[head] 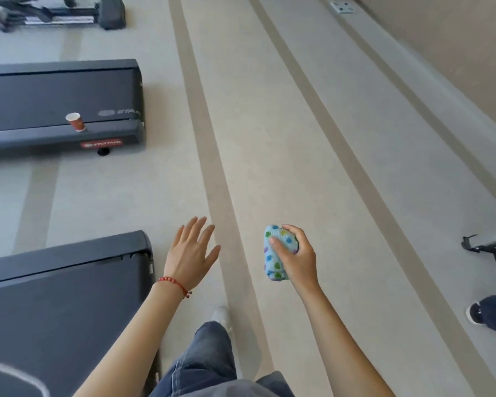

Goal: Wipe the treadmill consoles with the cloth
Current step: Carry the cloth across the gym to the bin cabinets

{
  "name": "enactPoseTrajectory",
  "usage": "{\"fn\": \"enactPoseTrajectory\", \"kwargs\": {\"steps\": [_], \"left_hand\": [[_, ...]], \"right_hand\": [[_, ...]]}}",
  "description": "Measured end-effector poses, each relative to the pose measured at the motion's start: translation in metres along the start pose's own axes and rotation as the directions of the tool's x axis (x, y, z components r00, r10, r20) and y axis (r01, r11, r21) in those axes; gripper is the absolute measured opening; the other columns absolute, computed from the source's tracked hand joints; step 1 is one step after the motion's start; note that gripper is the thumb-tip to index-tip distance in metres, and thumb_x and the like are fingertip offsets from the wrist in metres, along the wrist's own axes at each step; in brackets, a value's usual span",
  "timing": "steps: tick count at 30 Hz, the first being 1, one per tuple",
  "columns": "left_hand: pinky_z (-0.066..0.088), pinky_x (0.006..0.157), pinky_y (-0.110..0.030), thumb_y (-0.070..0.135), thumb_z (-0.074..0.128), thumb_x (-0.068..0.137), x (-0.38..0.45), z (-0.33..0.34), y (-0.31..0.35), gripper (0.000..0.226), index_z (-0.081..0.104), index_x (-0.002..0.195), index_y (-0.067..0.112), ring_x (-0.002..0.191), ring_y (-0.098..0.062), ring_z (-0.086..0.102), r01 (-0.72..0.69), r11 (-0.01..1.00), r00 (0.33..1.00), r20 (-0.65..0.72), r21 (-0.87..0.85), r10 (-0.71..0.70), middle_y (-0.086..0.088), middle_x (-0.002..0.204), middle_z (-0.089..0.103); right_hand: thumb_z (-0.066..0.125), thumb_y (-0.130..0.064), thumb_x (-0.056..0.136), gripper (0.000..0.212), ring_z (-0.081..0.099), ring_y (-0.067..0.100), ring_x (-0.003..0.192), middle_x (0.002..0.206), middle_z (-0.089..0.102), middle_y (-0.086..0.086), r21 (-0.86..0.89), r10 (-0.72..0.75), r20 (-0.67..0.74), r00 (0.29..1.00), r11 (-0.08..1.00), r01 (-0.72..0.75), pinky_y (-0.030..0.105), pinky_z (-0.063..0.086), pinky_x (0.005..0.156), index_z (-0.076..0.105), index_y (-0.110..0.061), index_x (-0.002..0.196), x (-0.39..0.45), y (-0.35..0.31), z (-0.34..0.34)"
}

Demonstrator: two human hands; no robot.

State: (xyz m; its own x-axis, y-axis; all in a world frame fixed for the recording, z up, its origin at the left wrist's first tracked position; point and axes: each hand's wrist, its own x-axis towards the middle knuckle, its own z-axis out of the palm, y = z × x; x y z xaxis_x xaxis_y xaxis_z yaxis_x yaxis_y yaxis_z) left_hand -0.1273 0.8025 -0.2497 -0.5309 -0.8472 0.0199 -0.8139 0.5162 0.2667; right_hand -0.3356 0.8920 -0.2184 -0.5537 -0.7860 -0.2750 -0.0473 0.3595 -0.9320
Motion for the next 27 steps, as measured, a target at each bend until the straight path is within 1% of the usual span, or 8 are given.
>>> {"fn": "enactPoseTrajectory", "kwargs": {"steps": [5,7,11,14,18,20,25,27], "left_hand": [[0.034,0.1,-0.051,0.044,0.033,0.089,0.093,-0.016,-0.037,0.056,0.059,0.118,0.004,0.122,-0.037,0.048,-0.001,1.0,1.0,-0.029,0.003,0.001,-0.018,0.127,0.055],[0.035,0.1,-0.052,0.044,0.033,0.089,0.127,-0.02,-0.048,0.056,0.059,0.118,0.004,0.121,-0.037,0.048,0.009,1.0,0.999,-0.042,-0.006,-0.009,-0.018,0.127,0.055],[0.038,0.097,-0.052,0.043,0.035,0.088,0.193,-0.023,-0.064,0.054,0.06,0.116,0.004,0.119,-0.037,0.049,0.026,1.0,0.997,-0.072,-0.015,-0.027,-0.018,0.125,0.057],[0.04,0.095,-0.053,0.043,0.035,0.087,0.252,-0.021,-0.078,0.054,0.061,0.114,0.004,0.118,-0.038,0.051,0.043,0.999,0.995,-0.087,-0.018,-0.045,-0.018,0.123,0.058],[0.04,0.095,-0.053,0.043,0.035,0.087,0.336,-0.022,-0.099,0.054,0.061,0.114,0.004,0.118,-0.038,0.05,0.083,0.997,0.992,-0.1,-0.001,-0.082,-0.018,0.124,0.057],[0.04,0.095,-0.052,0.043,0.035,0.087,0.378,-0.026,-0.108,0.053,0.061,0.114,0.005,0.118,-0.038,0.05,0.106,0.994,0.989,-0.101,0.001,-0.105,-0.018,0.124,0.057],[0.04,0.095,-0.053,0.043,0.035,0.088,0.474,-0.046,-0.131,0.053,0.061,0.114,0.005,0.117,-0.038,0.051,0.144,0.99,0.982,-0.121,0.01,-0.142,-0.018,0.123,0.057],[0.04,0.095,-0.053,0.043,0.035,0.088,0.509,-0.051,-0.145,0.053,0.061,0.114,0.005,0.116,-0.039,0.052,0.168,0.986,0.978,-0.125,0.014,-0.165,-0.018,0.123,0.058]], "right_hand": [[0.072,-0.025,0.078,0.03,0.063,-0.007,0.076,0.093,0.062,-0.017,0.029,-0.005,-0.003,1.0,1.0,0.005,0.009,0.051,0.06,0.058,-0.029,0.105,0.087,-0.044,0.032],[0.072,-0.025,0.078,0.032,0.063,-0.002,0.083,0.096,0.062,-0.017,0.03,-0.008,0.002,1.0,1.0,0.008,0.012,0.052,0.062,0.058,-0.028,0.107,0.119,-0.059,0.042],[0.072,-0.028,0.078,0.034,0.064,0.004,0.09,0.101,0.063,-0.015,0.013,-0.015,0.037,0.999,1.0,0.014,0.023,0.056,0.07,0.057,-0.03,0.108,0.188,-0.083,0.061],[0.073,-0.028,0.077,0.033,0.063,0.0,0.089,0.098,0.063,-0.017,0.004,-0.032,0.058,0.998,0.999,0.032,0.02,0.053,0.071,0.058,-0.032,0.106,0.25,-0.1,0.076],[0.073,-0.028,0.077,0.033,0.063,0.0,0.086,0.096,0.063,-0.017,0.013,-0.04,0.118,0.992,0.999,0.039,0.018,0.053,0.067,0.057,-0.031,0.107,0.338,-0.128,0.097],[0.072,-0.027,0.078,0.033,0.063,-0.001,0.083,0.095,0.063,-0.017,0.013,-0.042,0.151,0.988,0.999,0.041,0.015,0.053,0.063,0.057,-0.031,0.107,0.382,-0.146,0.105],[0.072,-0.026,0.078,0.033,0.063,-0.008,0.074,0.094,0.062,-0.016,0.011,-0.054,0.217,0.975,0.999,0.053,0.009,0.049,0.055,0.057,-0.029,0.108,0.48,-0.195,0.131],[0.072,-0.026,0.079,0.033,0.063,-0.004,0.076,0.094,0.062,-0.015,0.005,-0.057,0.229,0.972,0.998,0.058,0.01,0.049,0.055,0.057,-0.028,0.108,0.516,-0.21,0.145]]}}
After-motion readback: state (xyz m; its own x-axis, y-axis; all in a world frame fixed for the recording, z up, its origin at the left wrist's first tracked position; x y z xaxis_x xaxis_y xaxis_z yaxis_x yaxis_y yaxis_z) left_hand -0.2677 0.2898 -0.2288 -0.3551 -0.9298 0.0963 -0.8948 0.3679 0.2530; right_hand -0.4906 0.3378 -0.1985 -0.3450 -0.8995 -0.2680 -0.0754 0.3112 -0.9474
